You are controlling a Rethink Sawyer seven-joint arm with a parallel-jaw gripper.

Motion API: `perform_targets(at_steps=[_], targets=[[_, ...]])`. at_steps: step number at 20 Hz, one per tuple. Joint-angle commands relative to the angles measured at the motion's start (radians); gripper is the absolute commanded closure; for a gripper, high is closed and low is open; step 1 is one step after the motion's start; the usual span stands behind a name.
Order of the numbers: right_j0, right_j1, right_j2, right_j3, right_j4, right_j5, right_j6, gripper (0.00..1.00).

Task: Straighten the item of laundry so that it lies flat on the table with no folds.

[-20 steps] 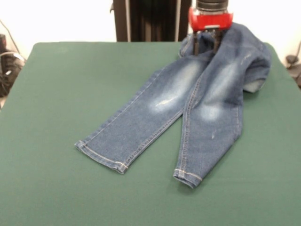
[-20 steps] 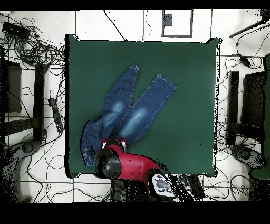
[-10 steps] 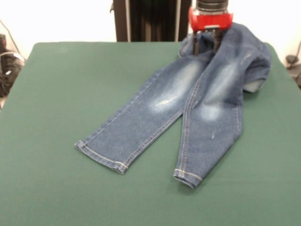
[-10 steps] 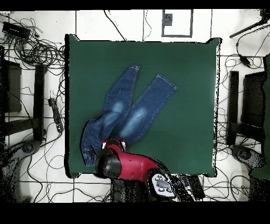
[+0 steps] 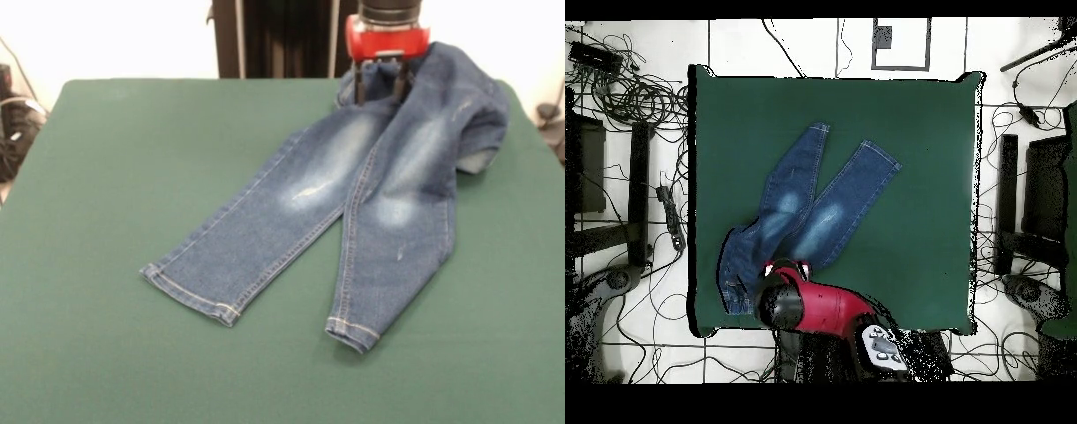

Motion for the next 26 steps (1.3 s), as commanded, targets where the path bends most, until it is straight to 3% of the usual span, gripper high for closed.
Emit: perform_targets(at_steps=[1, 7, 26], targets=[[-0.029, -0.003, 0.025, -0.099, 0.016, 0.109, 0.130, 0.00], [-0.033, -0.023, 0.023, -0.111, 0.019, 0.139, 0.132, 0.00], [-0.055, 0.121, 0.017, -0.376, 0.009, 0.264, 0.094, 0.00]])
